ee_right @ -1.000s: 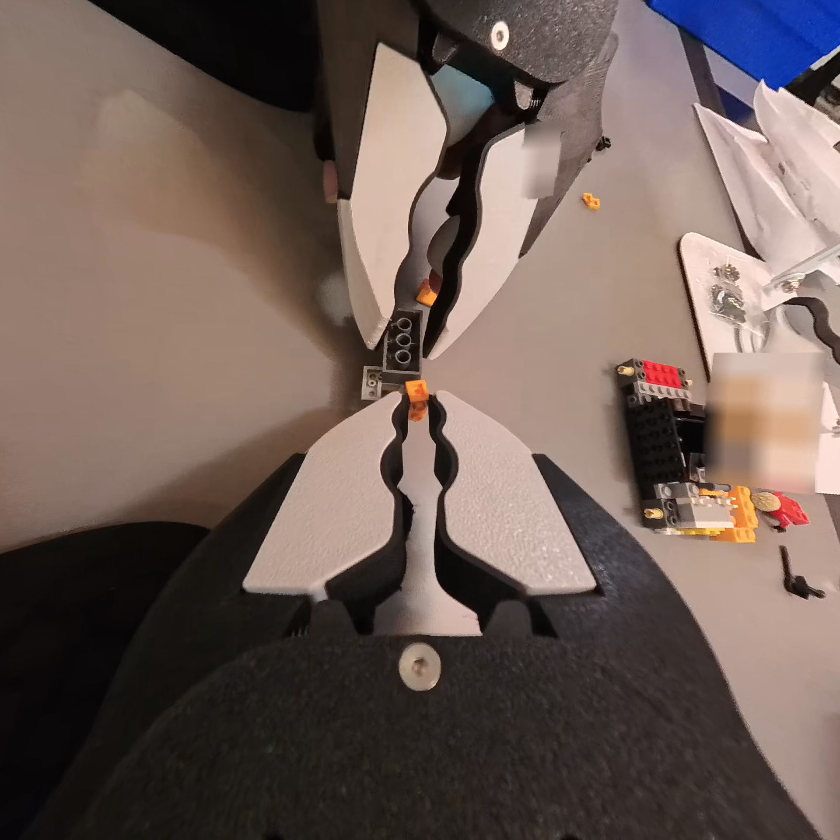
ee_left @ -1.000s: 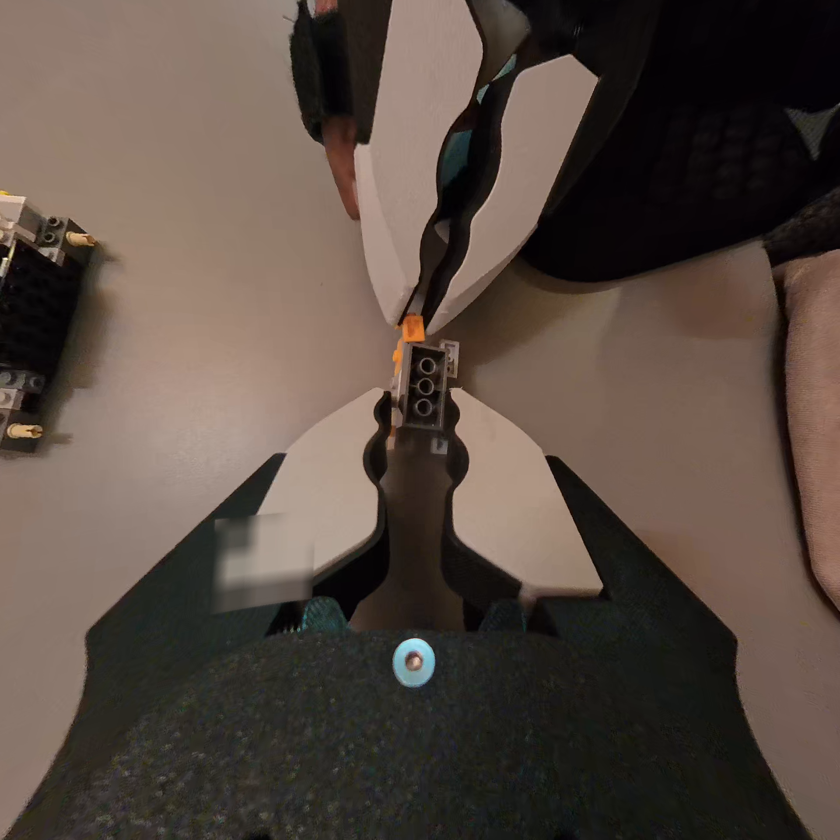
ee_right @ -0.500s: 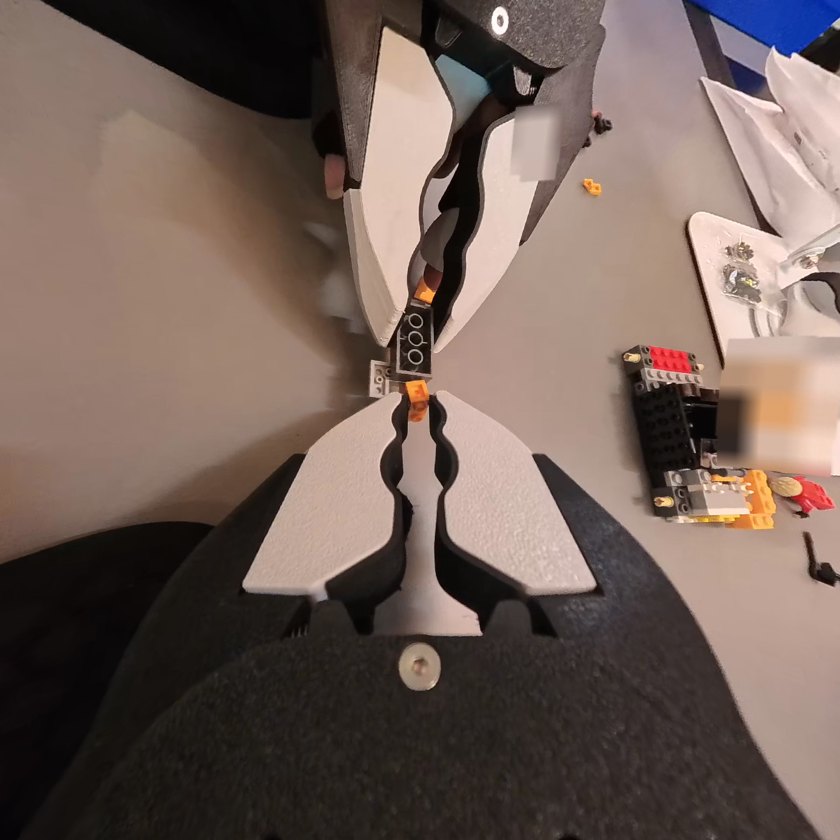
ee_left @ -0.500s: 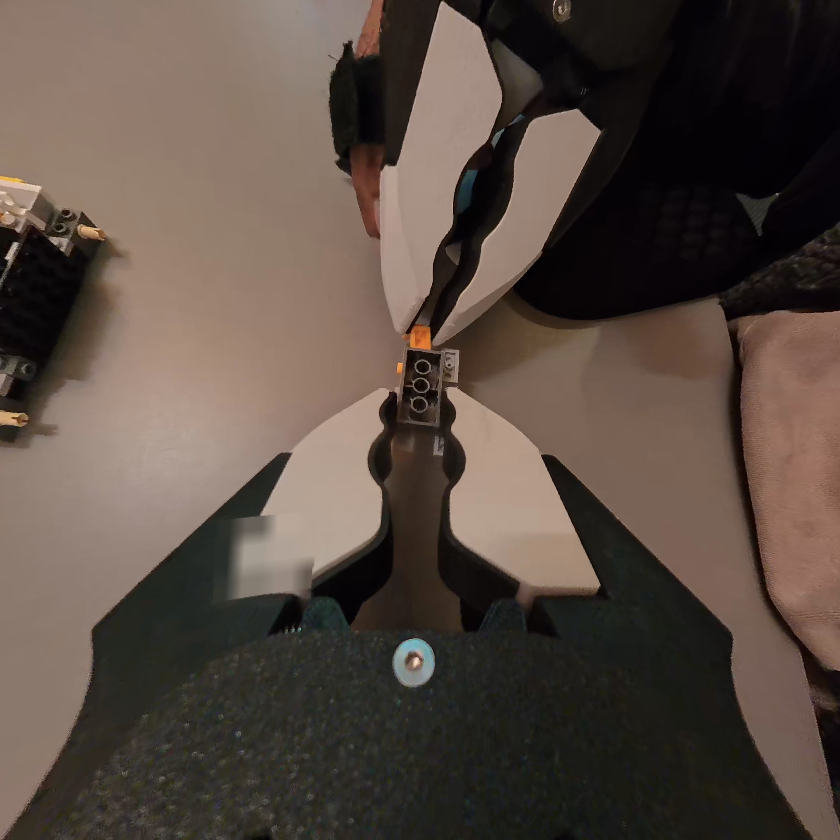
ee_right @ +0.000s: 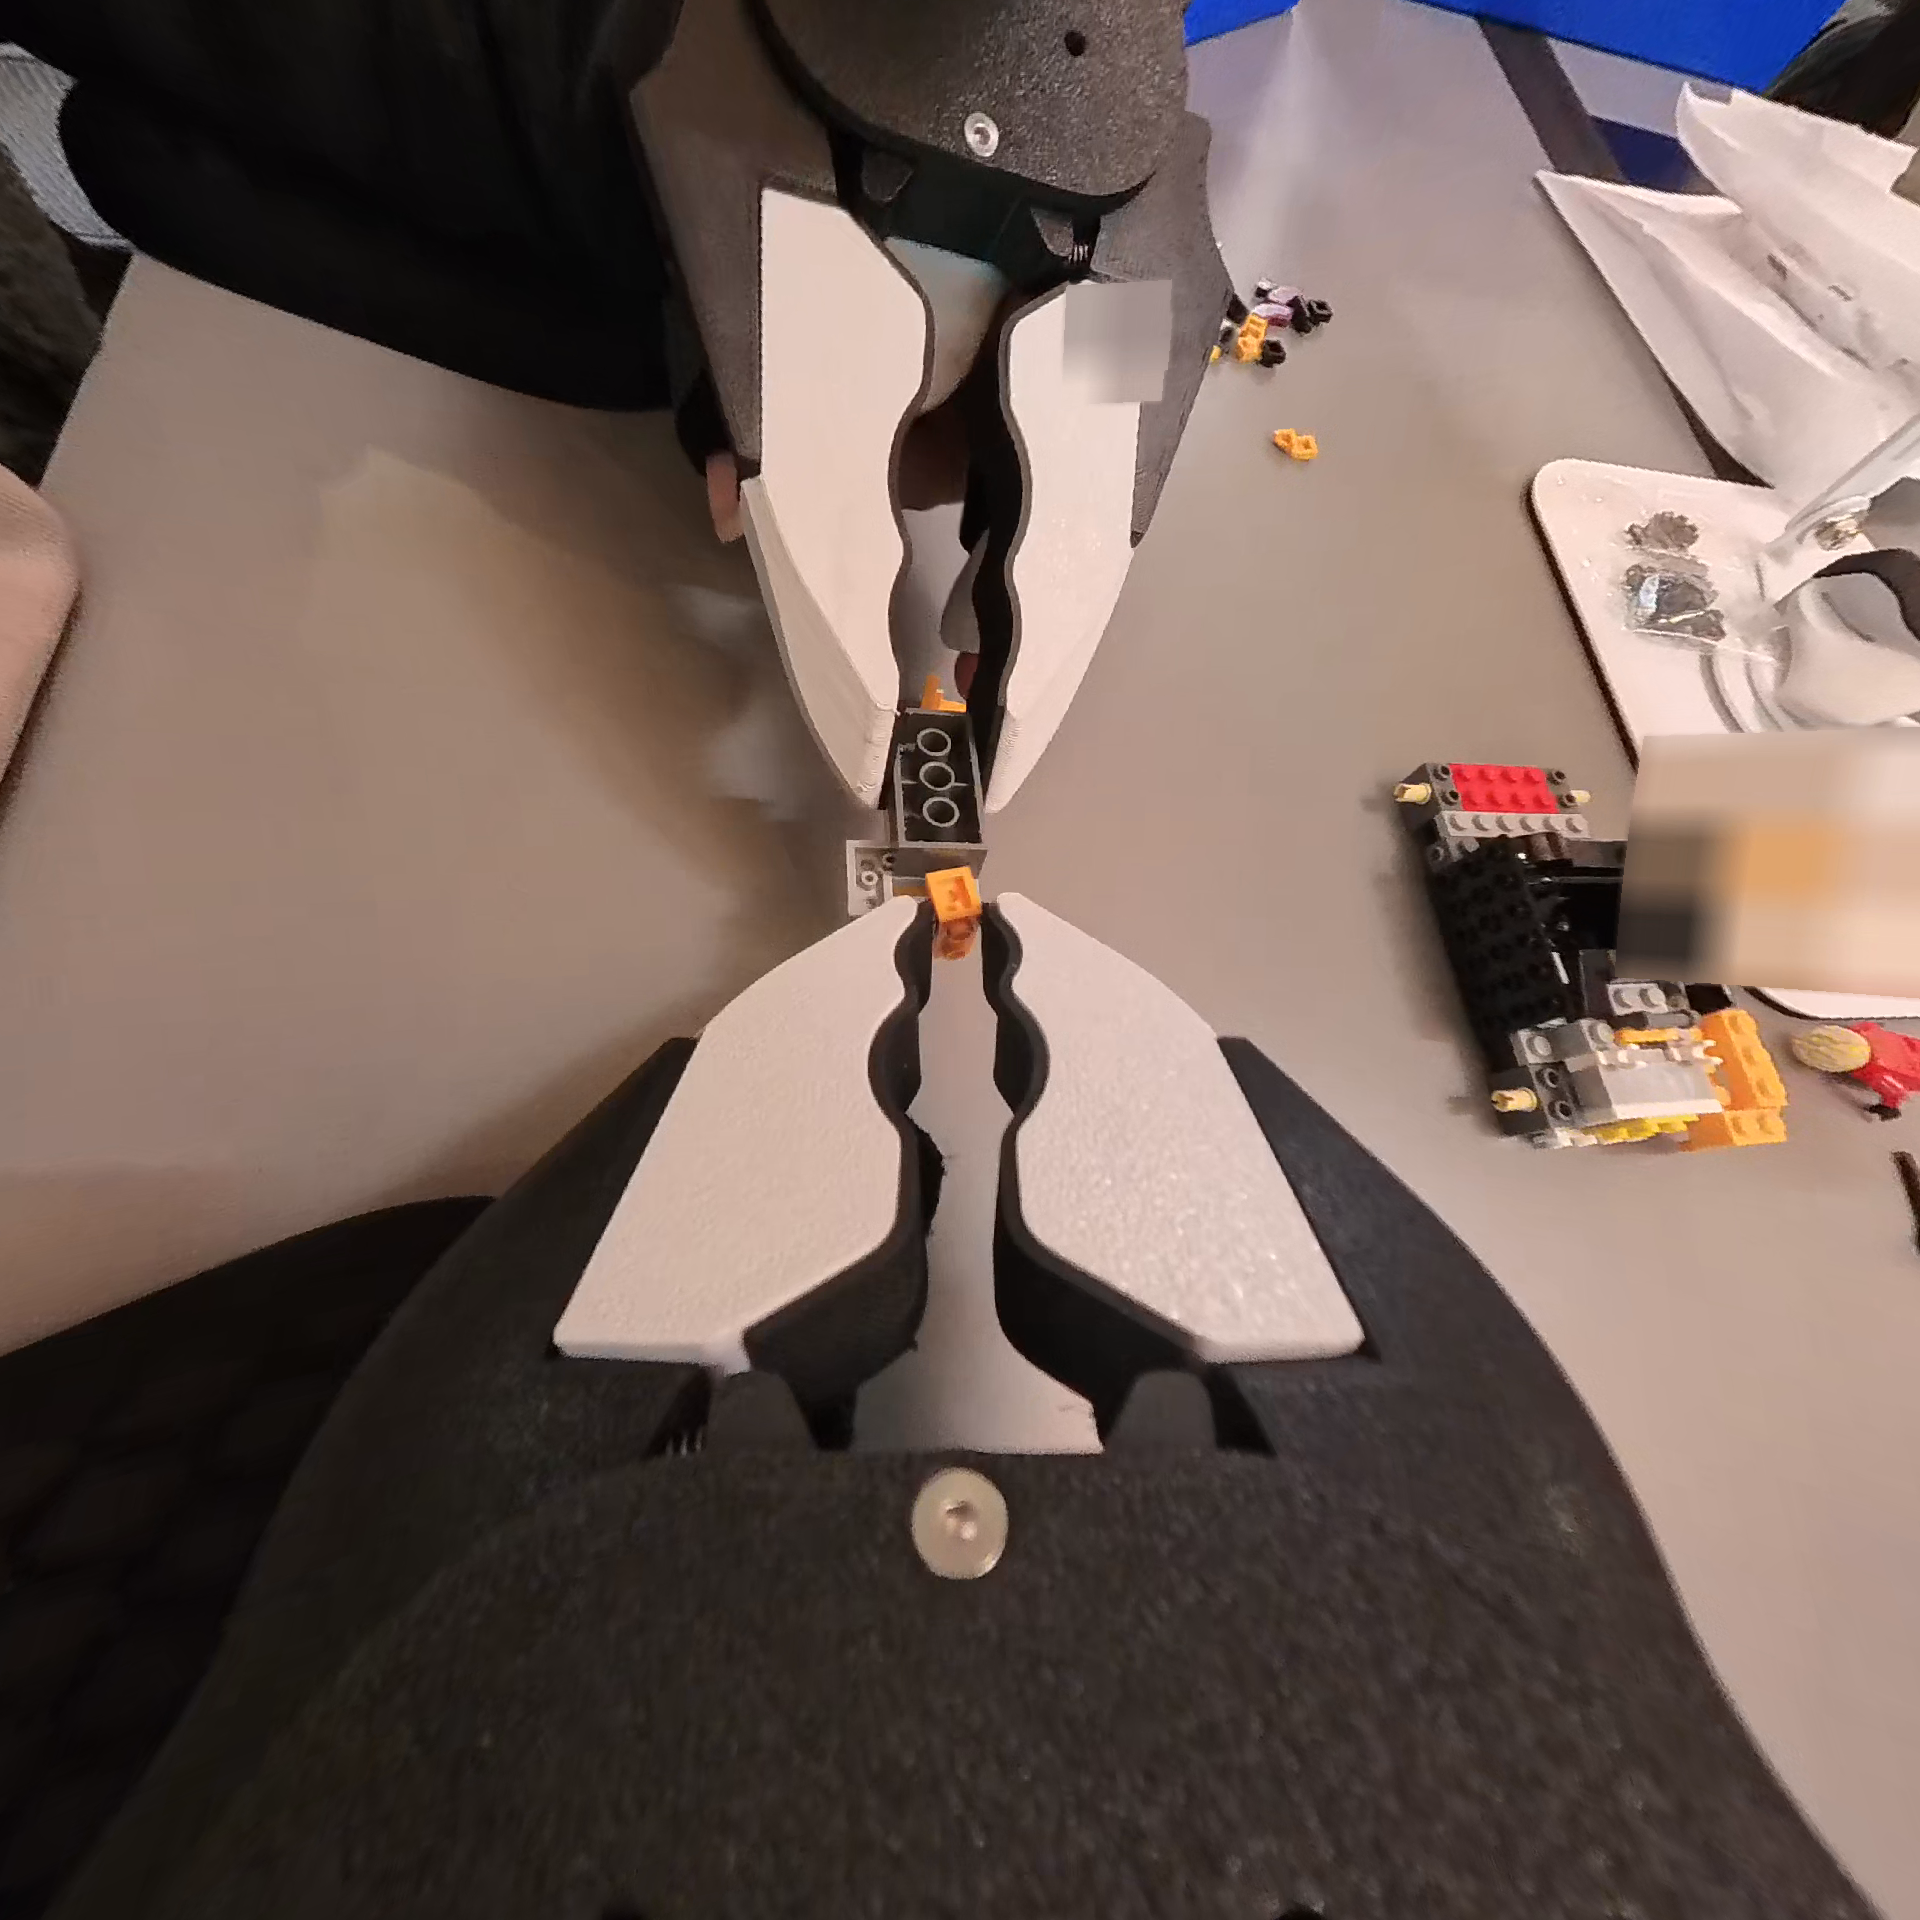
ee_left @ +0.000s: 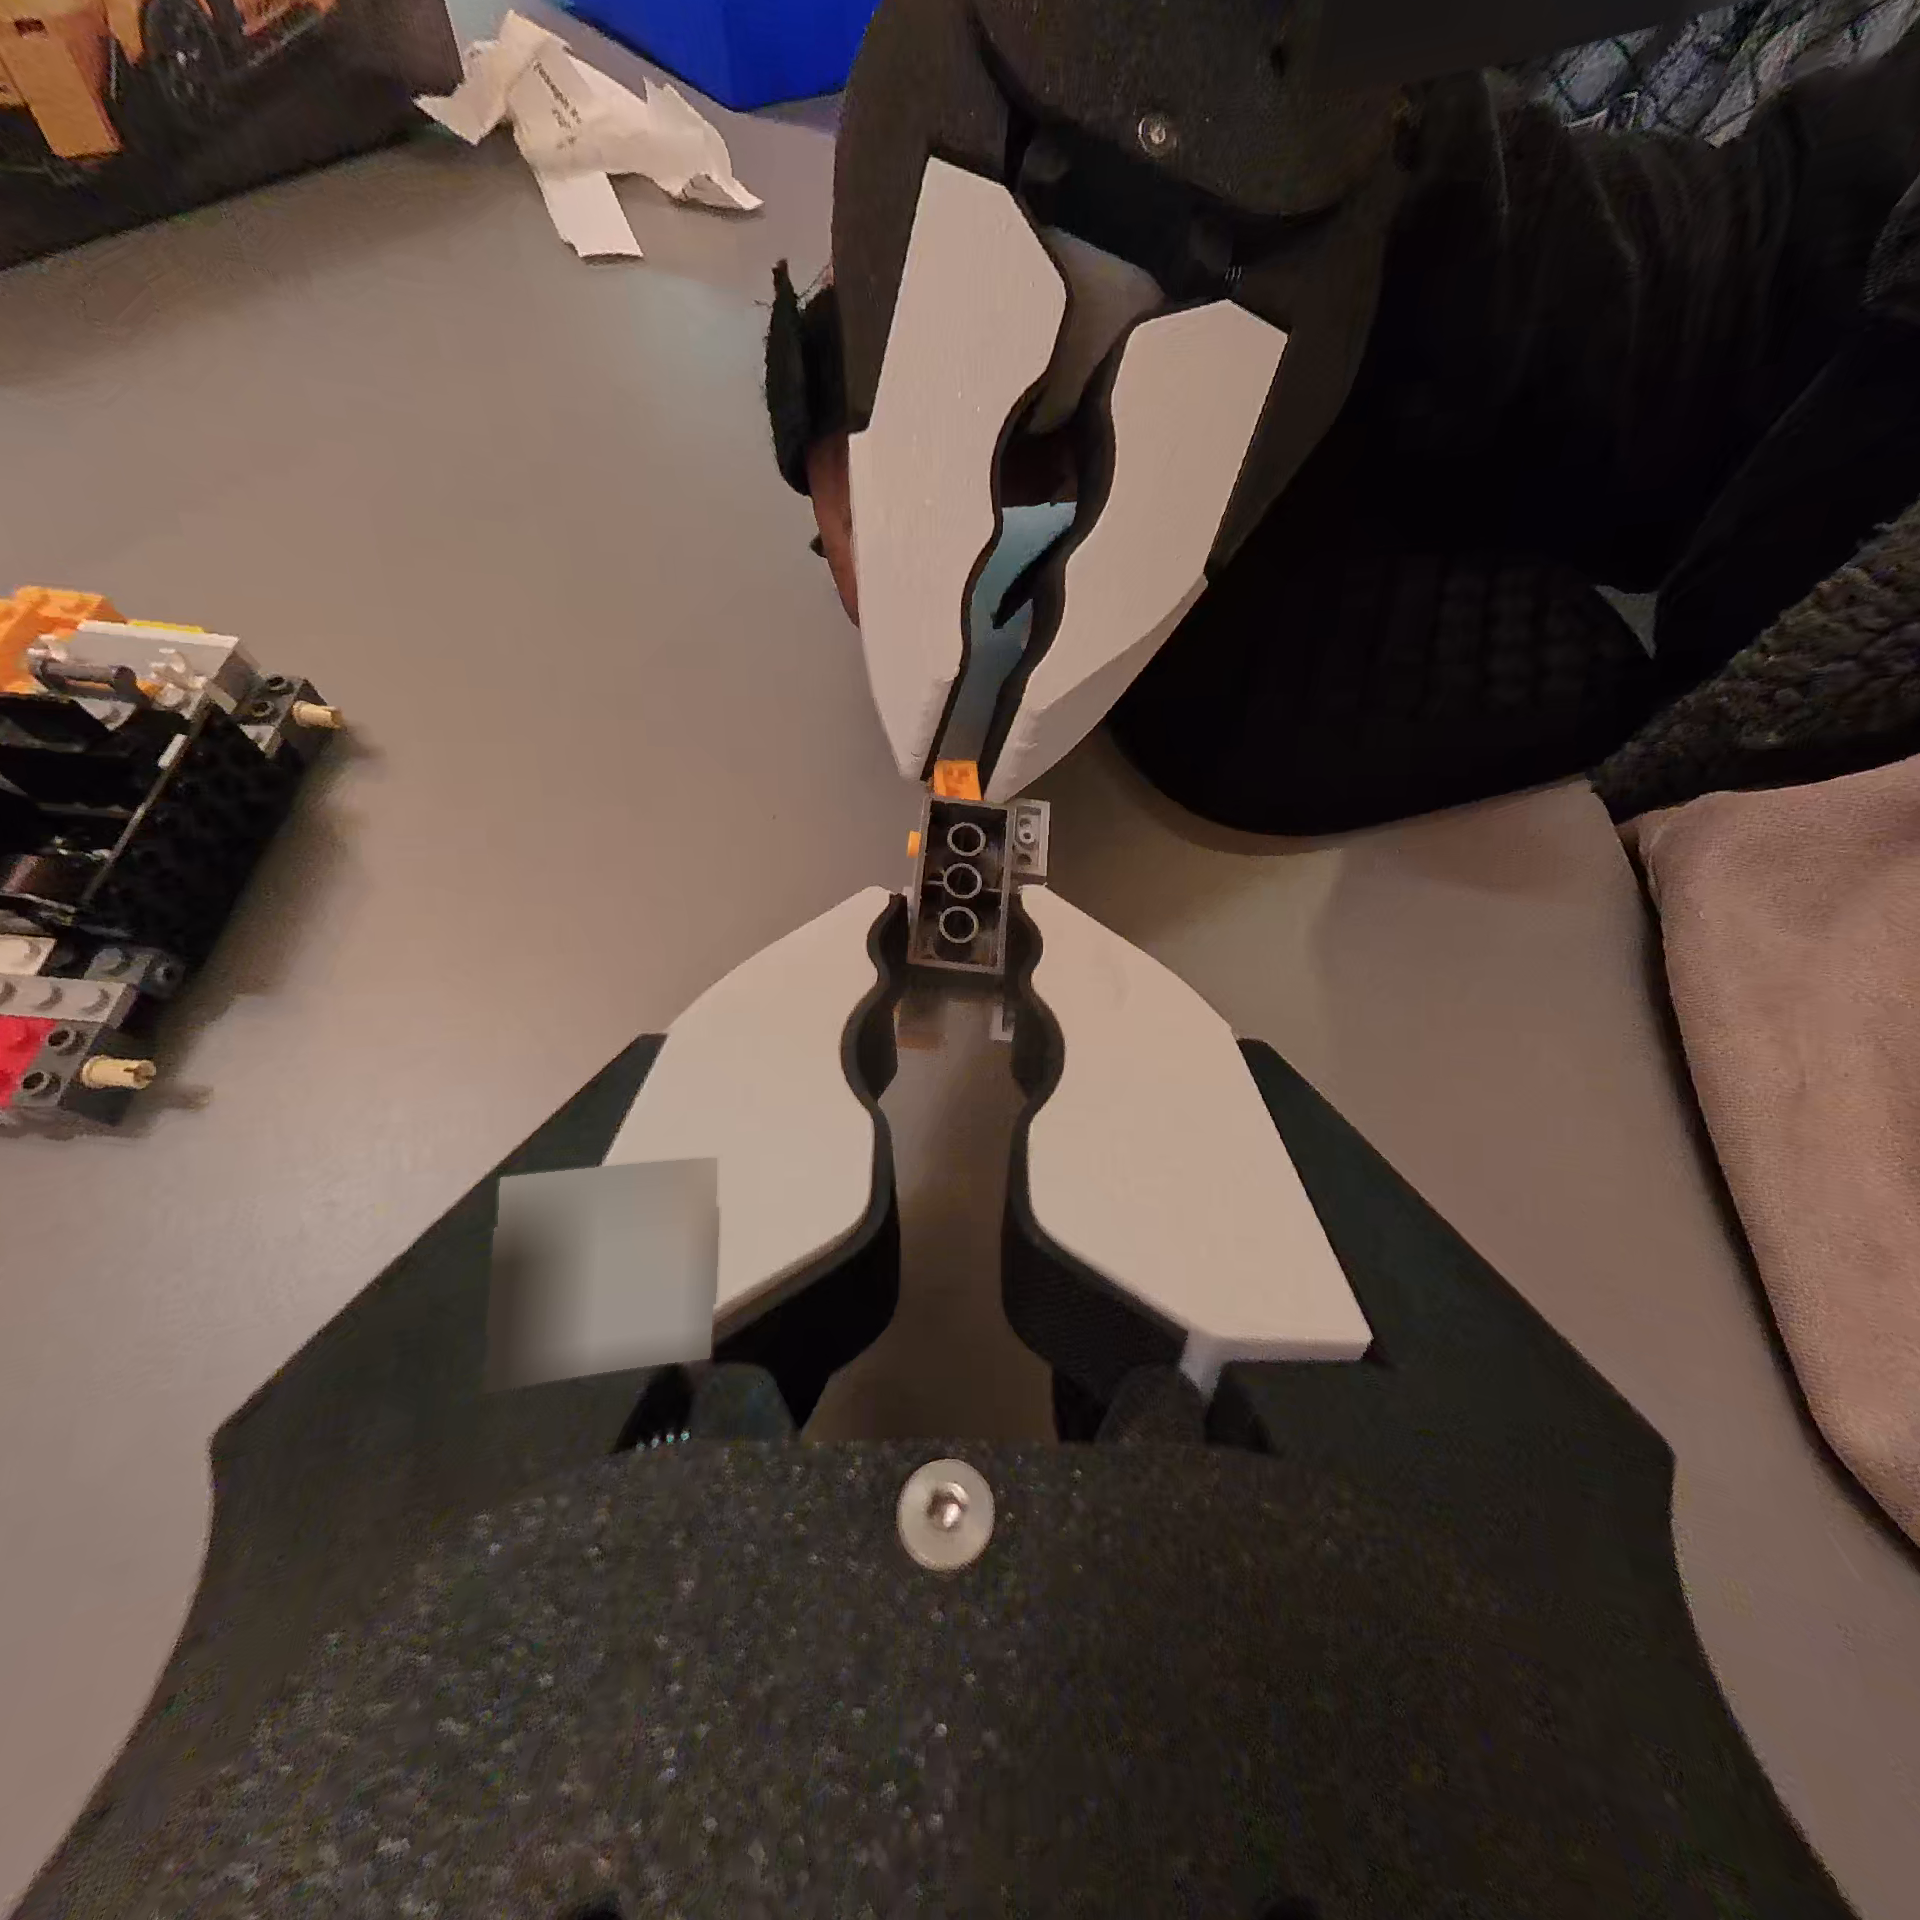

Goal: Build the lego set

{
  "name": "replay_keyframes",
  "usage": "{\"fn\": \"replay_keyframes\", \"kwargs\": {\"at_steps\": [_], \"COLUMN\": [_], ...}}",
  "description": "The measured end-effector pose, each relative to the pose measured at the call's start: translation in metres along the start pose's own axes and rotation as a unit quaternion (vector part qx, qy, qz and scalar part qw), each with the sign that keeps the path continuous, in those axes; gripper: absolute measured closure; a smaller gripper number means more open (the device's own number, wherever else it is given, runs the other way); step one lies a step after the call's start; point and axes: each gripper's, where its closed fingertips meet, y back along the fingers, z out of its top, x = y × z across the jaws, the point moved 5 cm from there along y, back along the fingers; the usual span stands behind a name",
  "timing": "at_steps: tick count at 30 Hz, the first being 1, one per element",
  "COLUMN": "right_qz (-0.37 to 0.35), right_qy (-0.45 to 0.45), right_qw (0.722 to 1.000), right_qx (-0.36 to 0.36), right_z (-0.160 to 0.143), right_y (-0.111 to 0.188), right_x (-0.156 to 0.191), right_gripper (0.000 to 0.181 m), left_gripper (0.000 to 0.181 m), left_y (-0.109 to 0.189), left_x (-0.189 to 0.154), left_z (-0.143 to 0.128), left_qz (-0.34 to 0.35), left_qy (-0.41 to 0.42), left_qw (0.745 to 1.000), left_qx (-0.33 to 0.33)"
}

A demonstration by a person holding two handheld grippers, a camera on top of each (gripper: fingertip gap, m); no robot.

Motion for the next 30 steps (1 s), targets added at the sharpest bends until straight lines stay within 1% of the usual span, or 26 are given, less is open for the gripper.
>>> {"fn": "replay_keyframes", "kwargs": {"at_steps": [11,18,30], "right_qz": [-0.006,-0.020,-0.023], "right_qy": [-0.013,-0.014,-0.013], "right_qw": [1.000,1.000,1.000], "right_qx": [0.006,0.014,0.010], "right_z": [0.0019,0.0017,0.0035], "right_y": [0.0031,0.0026,0.0045], "right_x": [-0.0024,-0.0045,-0.0049], "right_gripper": [0.172,0.171,0.171], "left_gripper": [0.163,0.163,0.164], "left_y": [-0.0001,-0.0005,0.0006], "left_x": [-0.0003,0.0019,0.0030], "left_z": [0.0024,0.0017,0.0026], "left_qz": [0.004,0.006,0.004], "left_qy": [-0.006,0.008,0.019], "left_qw": [1.000,1.000,1.000], "left_qx": [-0.016,-0.018,-0.025]}}
